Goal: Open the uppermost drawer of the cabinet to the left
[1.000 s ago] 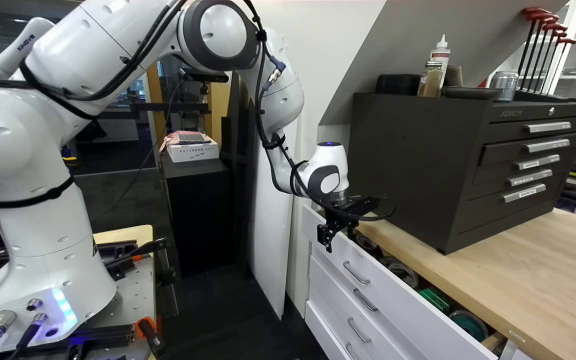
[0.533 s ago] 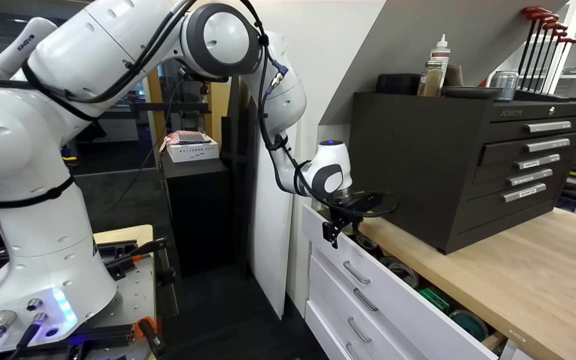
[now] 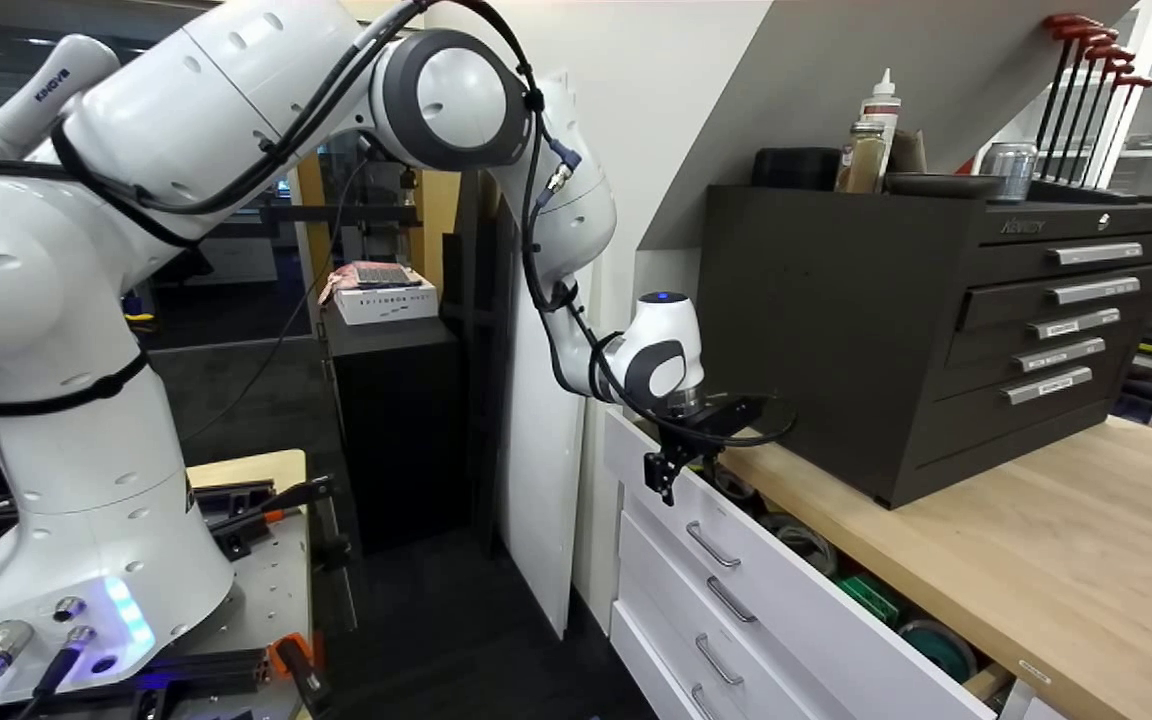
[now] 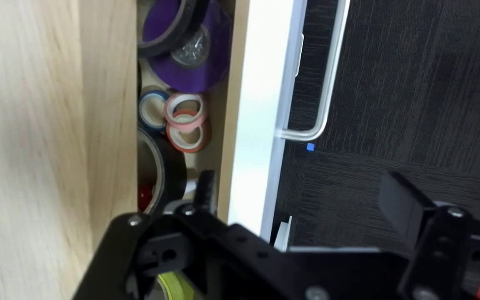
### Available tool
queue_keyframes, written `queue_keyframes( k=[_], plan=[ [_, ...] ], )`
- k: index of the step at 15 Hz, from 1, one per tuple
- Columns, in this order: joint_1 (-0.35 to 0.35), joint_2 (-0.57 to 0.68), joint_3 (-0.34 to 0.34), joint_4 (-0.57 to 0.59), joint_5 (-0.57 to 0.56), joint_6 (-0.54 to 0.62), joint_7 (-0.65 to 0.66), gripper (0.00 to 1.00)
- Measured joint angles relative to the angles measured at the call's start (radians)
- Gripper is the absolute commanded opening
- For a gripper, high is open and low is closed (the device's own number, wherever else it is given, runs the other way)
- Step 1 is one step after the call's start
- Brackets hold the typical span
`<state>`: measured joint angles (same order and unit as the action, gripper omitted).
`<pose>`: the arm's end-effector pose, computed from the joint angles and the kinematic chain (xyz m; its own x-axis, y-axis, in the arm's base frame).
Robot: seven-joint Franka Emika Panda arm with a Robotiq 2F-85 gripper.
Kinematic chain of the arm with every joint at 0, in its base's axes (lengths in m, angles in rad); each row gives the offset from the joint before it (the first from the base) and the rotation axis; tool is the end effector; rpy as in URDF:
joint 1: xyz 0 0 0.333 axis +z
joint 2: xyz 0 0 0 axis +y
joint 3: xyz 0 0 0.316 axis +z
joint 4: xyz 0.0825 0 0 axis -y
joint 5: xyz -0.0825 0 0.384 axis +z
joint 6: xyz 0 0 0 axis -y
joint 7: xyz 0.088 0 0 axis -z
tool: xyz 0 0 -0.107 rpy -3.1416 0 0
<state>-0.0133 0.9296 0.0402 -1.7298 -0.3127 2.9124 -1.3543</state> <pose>0.6629 0.0344 0.0720 -0.0779 0.9953 -0.0582 0.9622 0.0903 0.2568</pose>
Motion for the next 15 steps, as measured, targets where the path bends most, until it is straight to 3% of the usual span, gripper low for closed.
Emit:
queue_keyframes(
  k=[1,2,13,15],
  plan=[
    [0.000,0.006,0.002,0.006,0.000,0.000,0.000,1.00],
    [0.000,0.011,0.003,0.011,0.000,0.000,0.000,0.79],
    [-0.001,0.028,0.008,0.050,0.000,0.000,0.000,0.07],
    [-0.003,0.027,0.009,0.052,0.000,-0.001,0.001,0.09]
  ],
)
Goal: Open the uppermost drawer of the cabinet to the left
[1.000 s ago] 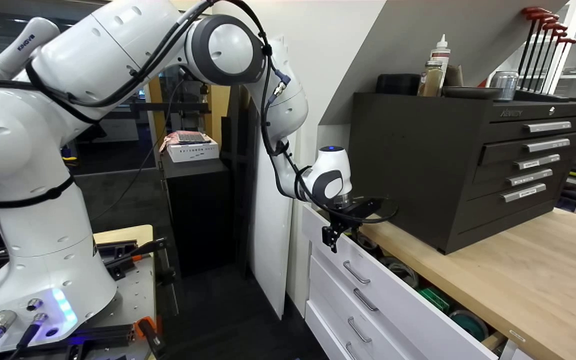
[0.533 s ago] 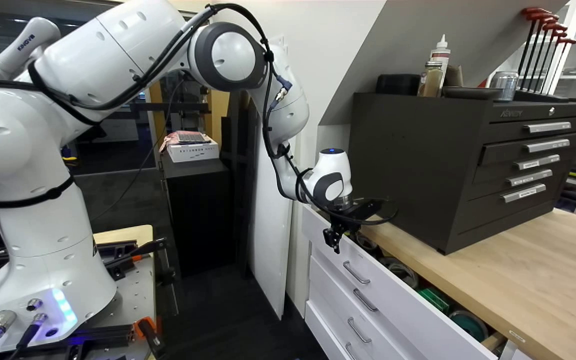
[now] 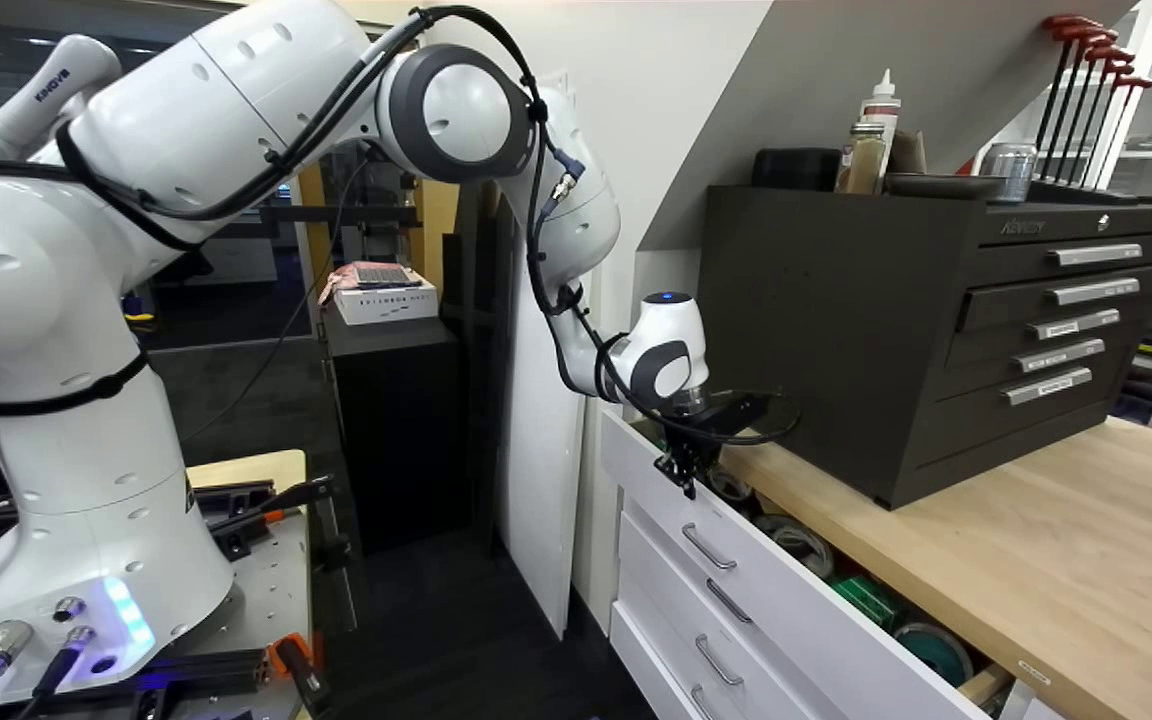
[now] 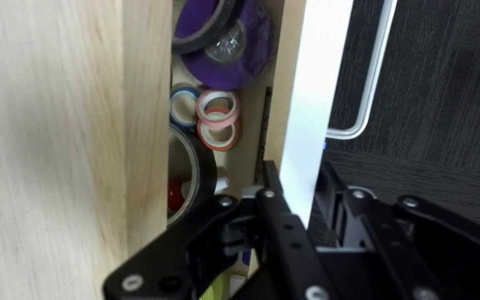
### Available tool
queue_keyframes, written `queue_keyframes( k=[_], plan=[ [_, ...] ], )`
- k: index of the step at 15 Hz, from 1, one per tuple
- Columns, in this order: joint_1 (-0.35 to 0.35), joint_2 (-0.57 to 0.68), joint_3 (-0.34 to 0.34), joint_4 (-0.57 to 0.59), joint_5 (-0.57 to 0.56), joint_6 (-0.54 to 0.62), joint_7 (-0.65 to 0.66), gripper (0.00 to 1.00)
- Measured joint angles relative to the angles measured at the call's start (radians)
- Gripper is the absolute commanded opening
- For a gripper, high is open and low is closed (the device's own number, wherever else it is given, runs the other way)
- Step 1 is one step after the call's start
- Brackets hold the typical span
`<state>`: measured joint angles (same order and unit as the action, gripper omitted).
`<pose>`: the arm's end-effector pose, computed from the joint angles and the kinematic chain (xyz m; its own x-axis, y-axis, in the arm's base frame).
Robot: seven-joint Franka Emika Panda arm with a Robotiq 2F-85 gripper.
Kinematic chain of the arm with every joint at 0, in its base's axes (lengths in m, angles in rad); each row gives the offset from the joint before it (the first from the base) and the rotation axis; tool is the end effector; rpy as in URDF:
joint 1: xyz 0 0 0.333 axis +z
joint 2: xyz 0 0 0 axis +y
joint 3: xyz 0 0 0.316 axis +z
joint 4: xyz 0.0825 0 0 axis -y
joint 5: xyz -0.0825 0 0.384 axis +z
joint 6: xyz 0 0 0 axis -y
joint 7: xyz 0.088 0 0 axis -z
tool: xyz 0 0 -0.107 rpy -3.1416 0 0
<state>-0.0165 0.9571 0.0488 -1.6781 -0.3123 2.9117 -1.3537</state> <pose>0.6753 0.0371 0.0727 -0.0756 0.9958 -0.0520 0.9560 0.0872 0.2802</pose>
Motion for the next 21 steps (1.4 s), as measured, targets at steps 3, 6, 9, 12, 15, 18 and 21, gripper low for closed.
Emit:
queue_keyframes(
  k=[3,6,9,12,15,18,21],
  plan=[
    [-0.004,0.000,0.004,0.000,0.000,0.000,0.002,0.10],
    [-0.010,0.000,0.009,-0.001,0.000,0.000,0.002,0.10],
    [-0.011,-0.003,0.010,-0.008,0.000,0.004,0.002,0.10],
    [-0.014,-0.014,0.010,-0.038,-0.001,0.027,0.002,0.10],
    [-0.019,-0.039,0.010,-0.099,-0.002,0.073,0.002,0.10],
    [-0.025,-0.078,0.008,-0.193,-0.013,0.129,0.003,0.10],
    [-0.028,-0.123,0.003,-0.298,-0.028,0.182,0.009,0.10]
  ],
)
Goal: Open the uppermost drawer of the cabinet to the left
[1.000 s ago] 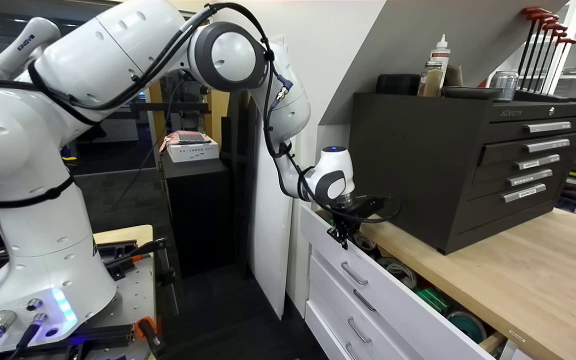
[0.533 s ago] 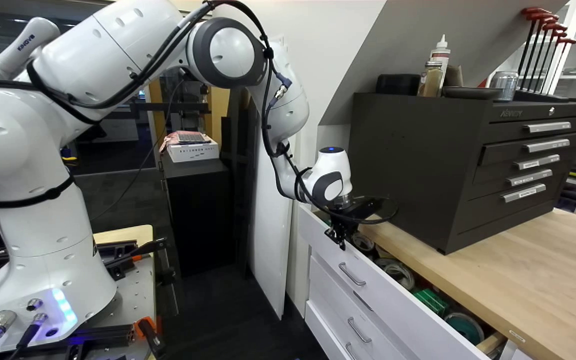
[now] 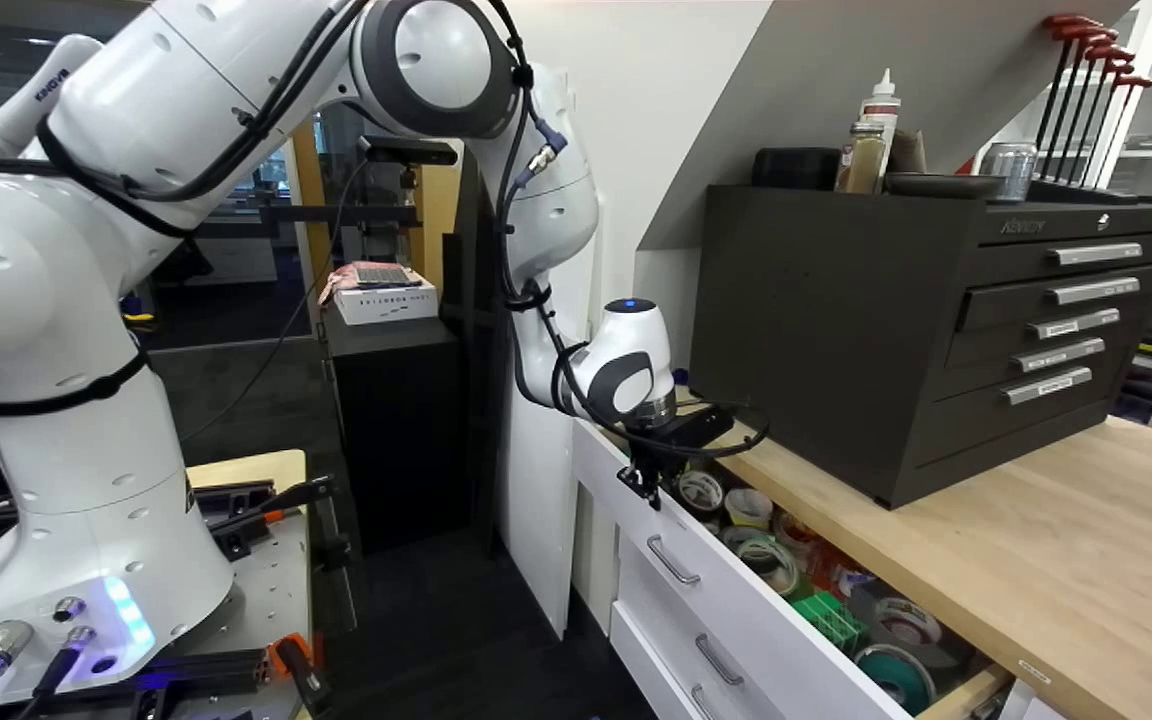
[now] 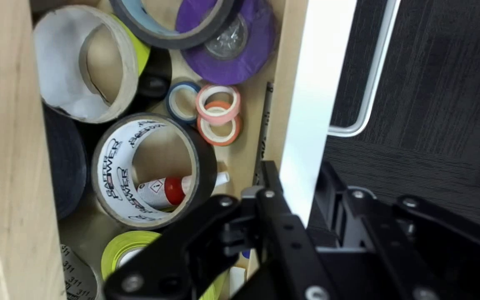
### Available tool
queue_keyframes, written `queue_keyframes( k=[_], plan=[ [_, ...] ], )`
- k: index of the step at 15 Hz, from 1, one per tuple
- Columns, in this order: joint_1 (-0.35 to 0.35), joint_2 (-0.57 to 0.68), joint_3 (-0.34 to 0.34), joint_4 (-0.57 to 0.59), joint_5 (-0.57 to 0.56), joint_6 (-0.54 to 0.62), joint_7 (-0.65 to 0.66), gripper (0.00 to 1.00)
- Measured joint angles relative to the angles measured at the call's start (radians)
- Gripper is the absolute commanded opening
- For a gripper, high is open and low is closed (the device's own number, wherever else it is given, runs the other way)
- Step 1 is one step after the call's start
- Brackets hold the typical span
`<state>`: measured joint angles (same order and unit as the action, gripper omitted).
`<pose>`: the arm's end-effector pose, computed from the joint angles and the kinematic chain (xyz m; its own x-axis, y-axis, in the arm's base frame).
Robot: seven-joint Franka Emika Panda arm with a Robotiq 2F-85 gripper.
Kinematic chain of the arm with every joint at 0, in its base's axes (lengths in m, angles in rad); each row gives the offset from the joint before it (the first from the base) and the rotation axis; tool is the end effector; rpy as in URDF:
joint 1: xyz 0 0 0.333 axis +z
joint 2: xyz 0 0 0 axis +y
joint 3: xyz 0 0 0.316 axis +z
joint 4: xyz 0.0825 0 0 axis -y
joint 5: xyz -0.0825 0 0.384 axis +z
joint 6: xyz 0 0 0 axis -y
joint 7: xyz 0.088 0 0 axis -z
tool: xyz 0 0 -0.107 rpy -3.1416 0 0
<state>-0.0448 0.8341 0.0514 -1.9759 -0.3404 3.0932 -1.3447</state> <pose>0.6029 0.0315 0.0699 -0.0943 0.9955 -0.0097 0.9545 0.0932 0.2833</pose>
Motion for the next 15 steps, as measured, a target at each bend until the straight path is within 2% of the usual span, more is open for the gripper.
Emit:
queue_keyframes(
  k=[8,15],
  plan=[
    [-0.004,-0.102,-0.015,-0.234,-0.052,0.086,0.013,0.10],
    [-0.005,-0.130,-0.019,-0.296,-0.068,0.103,0.014,0.10]
  ],
)
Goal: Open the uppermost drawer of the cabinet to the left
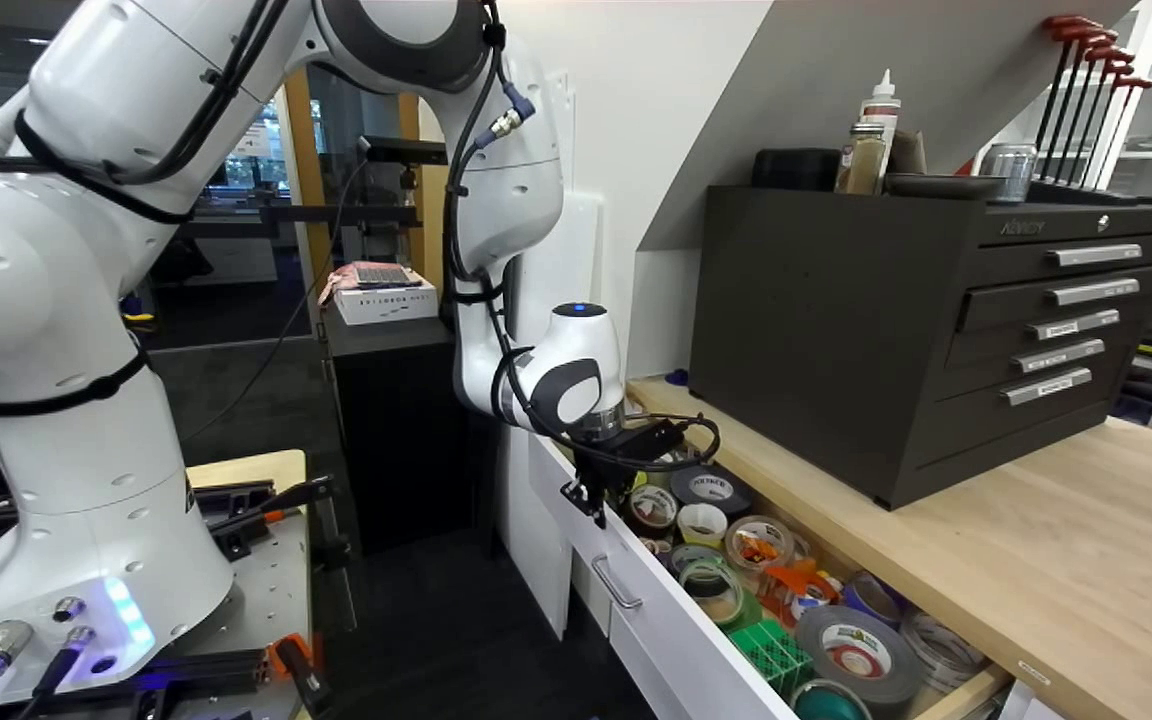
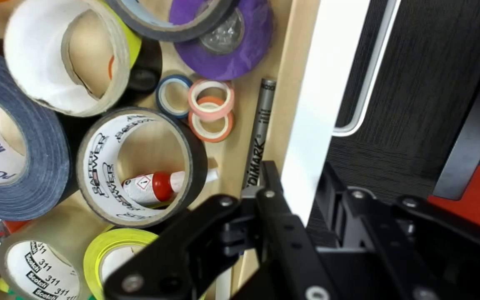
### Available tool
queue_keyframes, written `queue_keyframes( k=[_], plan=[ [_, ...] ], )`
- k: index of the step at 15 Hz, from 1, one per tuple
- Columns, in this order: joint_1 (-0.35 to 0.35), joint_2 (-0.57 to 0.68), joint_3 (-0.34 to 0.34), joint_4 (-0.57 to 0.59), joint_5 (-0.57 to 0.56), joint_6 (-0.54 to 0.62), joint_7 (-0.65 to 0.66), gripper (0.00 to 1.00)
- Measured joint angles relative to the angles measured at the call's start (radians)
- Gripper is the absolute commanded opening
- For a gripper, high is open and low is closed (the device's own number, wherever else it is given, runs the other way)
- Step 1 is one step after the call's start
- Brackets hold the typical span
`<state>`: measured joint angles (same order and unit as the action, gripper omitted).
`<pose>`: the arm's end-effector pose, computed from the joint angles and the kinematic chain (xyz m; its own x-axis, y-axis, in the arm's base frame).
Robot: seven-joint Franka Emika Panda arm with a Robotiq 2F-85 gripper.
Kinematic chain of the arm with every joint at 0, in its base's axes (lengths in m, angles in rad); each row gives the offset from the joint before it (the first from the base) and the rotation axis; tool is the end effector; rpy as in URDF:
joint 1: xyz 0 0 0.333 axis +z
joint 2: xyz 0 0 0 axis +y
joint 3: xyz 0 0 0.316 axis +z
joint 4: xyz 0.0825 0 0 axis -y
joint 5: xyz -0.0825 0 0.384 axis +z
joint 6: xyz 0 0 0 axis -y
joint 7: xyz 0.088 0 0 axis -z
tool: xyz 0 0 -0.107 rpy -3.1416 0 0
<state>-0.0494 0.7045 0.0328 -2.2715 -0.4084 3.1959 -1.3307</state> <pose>0.5148 0.0303 0.0697 -0.1436 0.9896 0.0060 0.9660 0.1388 0.2181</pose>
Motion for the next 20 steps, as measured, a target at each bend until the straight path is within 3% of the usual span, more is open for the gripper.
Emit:
queue_keyframes(
  k=[10,11,12,14,20],
  plan=[
    [-0.012,-0.040,0.004,-0.085,-0.027,0.005,0.000,0.09],
    [-0.012,-0.043,0.004,-0.092,-0.030,0.005,0.000,0.19],
    [-0.012,-0.046,0.004,-0.098,-0.031,0.005,0.000,0.51],
    [-0.012,-0.050,0.004,-0.105,-0.032,0.003,0.000,0.58],
    [-0.022,-0.101,0.048,-0.106,-0.028,-0.075,0.000,0.97]
  ],
)
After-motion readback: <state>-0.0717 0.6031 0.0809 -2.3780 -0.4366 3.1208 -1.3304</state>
